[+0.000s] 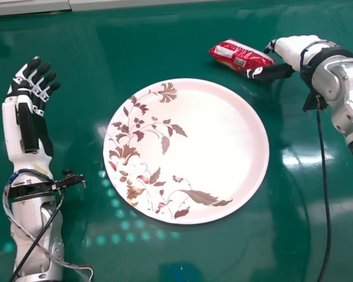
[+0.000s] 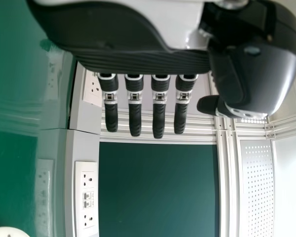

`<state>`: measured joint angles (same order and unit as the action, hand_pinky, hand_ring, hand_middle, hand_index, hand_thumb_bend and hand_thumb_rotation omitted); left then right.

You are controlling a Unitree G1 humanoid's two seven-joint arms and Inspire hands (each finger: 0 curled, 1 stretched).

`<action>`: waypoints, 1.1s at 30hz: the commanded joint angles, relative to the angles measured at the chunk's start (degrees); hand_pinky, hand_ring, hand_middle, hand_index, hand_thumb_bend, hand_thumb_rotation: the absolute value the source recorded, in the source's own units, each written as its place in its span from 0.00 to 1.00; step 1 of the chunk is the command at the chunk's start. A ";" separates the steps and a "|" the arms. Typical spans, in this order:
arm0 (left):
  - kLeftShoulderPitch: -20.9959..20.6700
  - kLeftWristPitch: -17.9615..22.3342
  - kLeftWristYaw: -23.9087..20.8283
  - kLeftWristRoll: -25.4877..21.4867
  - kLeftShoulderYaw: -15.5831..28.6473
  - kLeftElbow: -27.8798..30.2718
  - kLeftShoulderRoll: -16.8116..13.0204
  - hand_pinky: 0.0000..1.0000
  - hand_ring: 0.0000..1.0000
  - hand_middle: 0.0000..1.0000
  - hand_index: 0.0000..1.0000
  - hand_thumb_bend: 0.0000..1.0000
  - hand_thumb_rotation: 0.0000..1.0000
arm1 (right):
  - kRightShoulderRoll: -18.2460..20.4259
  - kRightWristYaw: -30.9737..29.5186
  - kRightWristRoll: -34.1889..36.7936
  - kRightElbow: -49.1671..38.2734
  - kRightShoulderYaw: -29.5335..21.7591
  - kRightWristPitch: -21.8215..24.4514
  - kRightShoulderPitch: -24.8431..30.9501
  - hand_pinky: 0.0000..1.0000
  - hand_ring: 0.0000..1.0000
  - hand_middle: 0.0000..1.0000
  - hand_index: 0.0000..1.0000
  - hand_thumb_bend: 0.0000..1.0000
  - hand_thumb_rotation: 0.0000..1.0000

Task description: Pick up biscuit and place it in the plate

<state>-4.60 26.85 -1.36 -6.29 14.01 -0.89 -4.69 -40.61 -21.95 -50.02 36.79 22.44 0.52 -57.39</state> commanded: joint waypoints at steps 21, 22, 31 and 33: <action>2.70 0.75 0.81 -0.67 1.09 -0.26 -0.50 0.74 0.81 0.82 0.83 0.13 0.00 | 4.45 6.24 1.97 4.06 0.29 2.75 -1.10 0.51 0.63 0.71 0.73 0.95 0.22; 2.65 0.84 0.86 -0.76 1.12 -0.33 -0.52 0.75 0.81 0.82 0.83 0.13 0.00 | 4.43 8.40 1.84 3.98 0.26 2.14 -0.71 0.43 0.55 0.63 0.67 0.93 0.11; 2.49 1.38 0.63 -0.59 1.40 -0.95 -0.61 0.74 0.81 0.81 0.82 0.14 0.00 | 3.16 18.30 -3.87 5.75 4.03 0.38 -1.03 0.28 0.40 0.47 0.56 0.49 0.00; 2.47 1.65 0.70 -0.52 1.45 -1.14 -0.70 0.73 0.80 0.80 0.81 0.14 0.00 | 2.89 19.61 -4.53 5.91 4.26 0.08 -1.09 0.27 0.39 0.47 0.56 0.49 0.00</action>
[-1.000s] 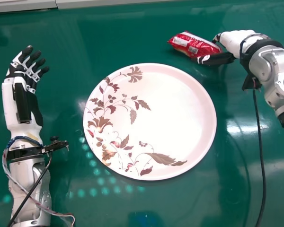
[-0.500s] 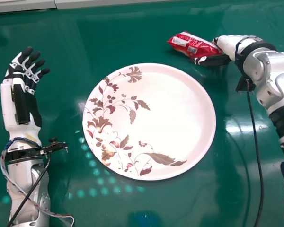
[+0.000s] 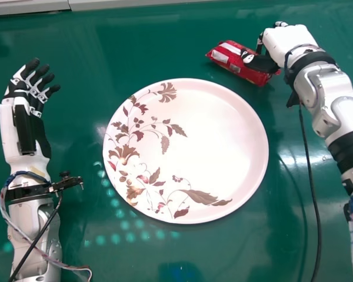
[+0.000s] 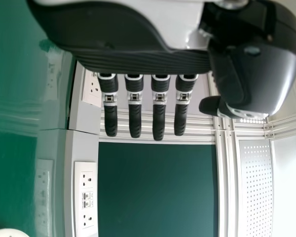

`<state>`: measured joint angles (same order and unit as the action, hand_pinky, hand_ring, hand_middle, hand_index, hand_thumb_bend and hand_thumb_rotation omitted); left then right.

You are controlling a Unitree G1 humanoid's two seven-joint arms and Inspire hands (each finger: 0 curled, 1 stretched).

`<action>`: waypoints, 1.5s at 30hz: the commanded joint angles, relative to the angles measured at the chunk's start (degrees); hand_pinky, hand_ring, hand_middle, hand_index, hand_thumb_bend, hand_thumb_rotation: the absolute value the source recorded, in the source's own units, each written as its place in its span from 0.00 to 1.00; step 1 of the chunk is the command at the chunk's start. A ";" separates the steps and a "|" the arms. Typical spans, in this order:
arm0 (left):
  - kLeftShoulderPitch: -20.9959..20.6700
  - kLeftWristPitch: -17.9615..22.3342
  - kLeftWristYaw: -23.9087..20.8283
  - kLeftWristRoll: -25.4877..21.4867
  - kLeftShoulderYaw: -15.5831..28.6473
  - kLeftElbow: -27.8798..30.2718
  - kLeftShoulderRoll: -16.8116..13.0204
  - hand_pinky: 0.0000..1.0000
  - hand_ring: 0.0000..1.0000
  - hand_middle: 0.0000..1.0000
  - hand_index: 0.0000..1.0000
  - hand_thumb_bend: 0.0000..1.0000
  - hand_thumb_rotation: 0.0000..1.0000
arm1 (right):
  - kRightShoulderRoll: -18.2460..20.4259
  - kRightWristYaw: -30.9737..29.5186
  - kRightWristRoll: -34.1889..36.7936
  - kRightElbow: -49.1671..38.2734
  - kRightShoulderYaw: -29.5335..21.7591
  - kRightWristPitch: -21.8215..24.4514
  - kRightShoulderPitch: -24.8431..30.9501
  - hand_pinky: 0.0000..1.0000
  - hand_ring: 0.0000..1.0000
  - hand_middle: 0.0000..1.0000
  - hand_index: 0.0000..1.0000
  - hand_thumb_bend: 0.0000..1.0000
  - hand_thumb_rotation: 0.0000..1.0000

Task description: Pick up biscuit and place it in the plate

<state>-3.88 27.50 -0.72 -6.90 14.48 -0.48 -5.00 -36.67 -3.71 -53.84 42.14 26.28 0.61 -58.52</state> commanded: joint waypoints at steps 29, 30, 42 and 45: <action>1.21 1.57 0.21 0.21 1.45 -2.36 -0.86 0.72 0.79 0.80 0.81 0.13 0.00 | -1.56 -6.24 1.60 -2.06 -0.50 4.20 -1.22 0.69 0.82 0.91 0.92 1.00 0.78; 1.22 1.57 0.13 0.30 1.45 -2.40 -0.84 0.71 0.79 0.80 0.81 0.14 0.00 | -1.52 -6.50 1.80 -2.17 -0.72 4.45 -1.18 0.73 0.85 0.92 0.92 1.00 0.78; 1.71 -0.03 -0.33 0.48 1.23 -1.37 -0.51 0.73 0.80 0.81 0.82 0.15 0.00 | -1.91 -6.53 2.28 -3.19 -1.73 4.52 -0.32 0.79 0.91 0.96 0.95 1.00 0.84; 1.82 -0.14 -0.54 0.54 1.07 -1.05 -0.34 0.73 0.80 0.81 0.82 0.15 0.00 | -1.48 -7.33 3.21 -2.71 -1.95 4.00 -0.73 0.82 0.92 0.96 0.96 1.00 0.85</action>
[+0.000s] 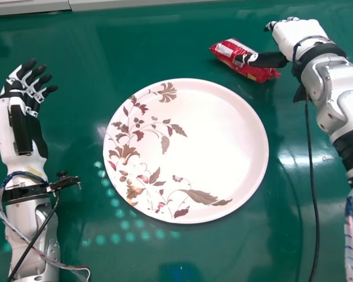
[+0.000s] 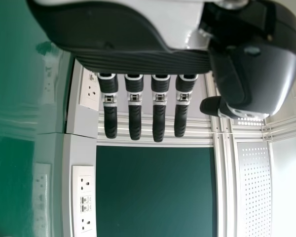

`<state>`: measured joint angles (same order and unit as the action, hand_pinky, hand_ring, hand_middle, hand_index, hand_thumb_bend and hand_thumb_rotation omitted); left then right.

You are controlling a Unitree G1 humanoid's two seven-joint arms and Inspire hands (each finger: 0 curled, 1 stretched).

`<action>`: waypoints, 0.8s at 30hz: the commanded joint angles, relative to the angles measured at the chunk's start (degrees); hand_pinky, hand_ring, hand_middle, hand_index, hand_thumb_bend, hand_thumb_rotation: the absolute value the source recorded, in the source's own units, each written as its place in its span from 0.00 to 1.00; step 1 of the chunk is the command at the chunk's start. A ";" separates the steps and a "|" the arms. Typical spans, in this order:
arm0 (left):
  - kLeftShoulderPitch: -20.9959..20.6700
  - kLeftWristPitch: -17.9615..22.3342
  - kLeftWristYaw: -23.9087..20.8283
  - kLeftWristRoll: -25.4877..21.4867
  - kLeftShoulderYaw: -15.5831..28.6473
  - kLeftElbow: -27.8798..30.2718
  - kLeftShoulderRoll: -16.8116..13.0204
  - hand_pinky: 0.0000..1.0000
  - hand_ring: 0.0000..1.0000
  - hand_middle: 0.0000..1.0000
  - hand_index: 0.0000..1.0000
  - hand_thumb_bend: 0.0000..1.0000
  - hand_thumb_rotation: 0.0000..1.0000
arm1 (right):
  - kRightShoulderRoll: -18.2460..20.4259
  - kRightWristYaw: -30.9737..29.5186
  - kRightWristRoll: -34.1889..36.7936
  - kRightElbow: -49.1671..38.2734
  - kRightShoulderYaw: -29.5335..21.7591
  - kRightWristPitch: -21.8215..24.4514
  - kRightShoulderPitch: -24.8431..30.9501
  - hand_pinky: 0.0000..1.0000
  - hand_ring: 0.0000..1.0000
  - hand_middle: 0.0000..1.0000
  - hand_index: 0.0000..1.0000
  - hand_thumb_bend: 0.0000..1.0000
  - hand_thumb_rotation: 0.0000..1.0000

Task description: Pick up biscuit and place it in the plate

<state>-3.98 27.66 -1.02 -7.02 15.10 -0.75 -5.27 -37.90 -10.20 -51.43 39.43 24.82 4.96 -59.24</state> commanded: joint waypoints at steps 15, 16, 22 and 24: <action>3.48 0.34 0.67 -0.51 0.86 1.57 -0.15 0.73 0.80 0.81 0.81 0.11 0.00 | 4.33 -0.37 -0.53 8.43 3.53 -2.17 -4.18 0.67 0.81 0.86 0.85 1.00 0.69; 3.66 0.13 0.57 -0.50 0.84 1.91 -0.06 0.72 0.80 0.80 0.81 0.11 0.00 | 4.58 -0.06 -0.73 9.23 3.85 -2.66 -4.48 0.69 0.82 0.87 0.85 1.00 0.70; 4.53 -0.48 0.12 -0.42 0.44 3.41 0.63 0.72 0.80 0.81 0.82 0.11 0.00 | 6.01 -0.03 -0.14 13.22 4.89 -4.63 -6.14 0.75 0.86 0.89 0.86 1.00 0.72; 4.68 -0.38 0.16 -0.29 0.38 3.32 0.58 0.73 0.80 0.81 0.82 0.11 0.00 | 6.77 -0.66 0.42 14.72 4.84 -4.37 -6.83 0.76 0.87 0.89 0.85 1.00 0.72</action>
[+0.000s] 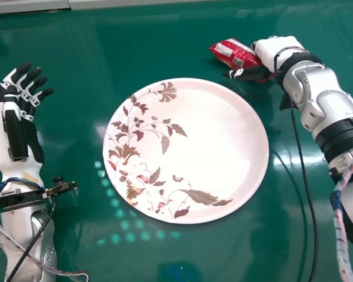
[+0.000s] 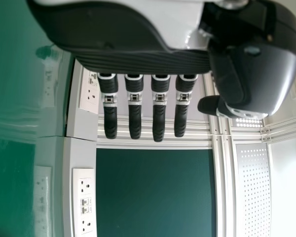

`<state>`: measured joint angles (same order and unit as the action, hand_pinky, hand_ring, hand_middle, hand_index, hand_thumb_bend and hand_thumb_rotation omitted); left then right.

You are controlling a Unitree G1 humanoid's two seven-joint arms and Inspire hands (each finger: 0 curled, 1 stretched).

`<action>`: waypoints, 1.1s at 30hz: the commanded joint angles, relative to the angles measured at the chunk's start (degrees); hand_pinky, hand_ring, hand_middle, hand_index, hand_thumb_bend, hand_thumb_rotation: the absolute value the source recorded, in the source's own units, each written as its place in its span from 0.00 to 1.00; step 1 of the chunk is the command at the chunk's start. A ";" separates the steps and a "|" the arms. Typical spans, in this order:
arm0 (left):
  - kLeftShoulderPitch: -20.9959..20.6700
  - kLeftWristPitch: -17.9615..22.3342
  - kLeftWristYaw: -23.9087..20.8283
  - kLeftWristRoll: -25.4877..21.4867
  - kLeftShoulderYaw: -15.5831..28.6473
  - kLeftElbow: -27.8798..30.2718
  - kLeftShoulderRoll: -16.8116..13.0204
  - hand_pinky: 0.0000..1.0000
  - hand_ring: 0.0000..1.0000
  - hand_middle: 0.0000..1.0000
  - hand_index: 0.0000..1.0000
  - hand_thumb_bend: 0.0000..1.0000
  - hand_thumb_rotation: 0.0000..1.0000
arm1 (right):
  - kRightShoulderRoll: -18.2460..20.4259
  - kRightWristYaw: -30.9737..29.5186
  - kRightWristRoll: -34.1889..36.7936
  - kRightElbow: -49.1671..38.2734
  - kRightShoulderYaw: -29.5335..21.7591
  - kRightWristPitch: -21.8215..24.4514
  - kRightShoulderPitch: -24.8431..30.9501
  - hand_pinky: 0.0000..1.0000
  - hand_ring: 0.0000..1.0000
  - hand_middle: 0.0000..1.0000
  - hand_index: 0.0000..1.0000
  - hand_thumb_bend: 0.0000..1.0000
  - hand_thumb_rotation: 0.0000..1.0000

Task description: Pick up biscuit and place it in the plate

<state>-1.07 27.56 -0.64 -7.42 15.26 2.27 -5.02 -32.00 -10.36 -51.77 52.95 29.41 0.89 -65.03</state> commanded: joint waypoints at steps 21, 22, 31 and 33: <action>2.74 -1.01 0.26 -1.02 0.82 2.63 -0.14 0.73 0.82 0.83 0.82 0.08 0.00 | 1.36 20.67 -3.13 13.33 6.20 -4.18 -4.71 0.09 0.41 0.50 0.48 0.51 0.00; 2.63 -0.92 0.18 -0.84 0.85 2.59 -0.14 0.72 0.81 0.82 0.82 0.08 0.00 | 1.22 20.93 -3.28 13.26 6.34 -4.07 -4.79 0.08 0.30 0.49 0.48 0.52 0.00; 1.46 -0.91 0.42 -1.15 1.08 1.65 -0.50 0.72 0.79 0.81 0.82 0.08 0.00 | 0.06 24.41 -3.13 12.29 6.34 -4.81 -4.79 0.07 0.12 0.47 0.47 0.52 0.00; 1.41 -0.86 0.49 -1.29 1.11 1.59 -0.48 0.72 0.79 0.81 0.82 0.08 0.00 | -0.49 25.17 -3.01 11.70 6.22 -5.35 -4.63 0.07 0.12 0.47 0.47 0.52 0.00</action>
<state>0.29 25.98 -0.33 -8.06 15.47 4.22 -5.09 -31.29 13.44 -54.82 65.71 35.90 -3.90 -68.50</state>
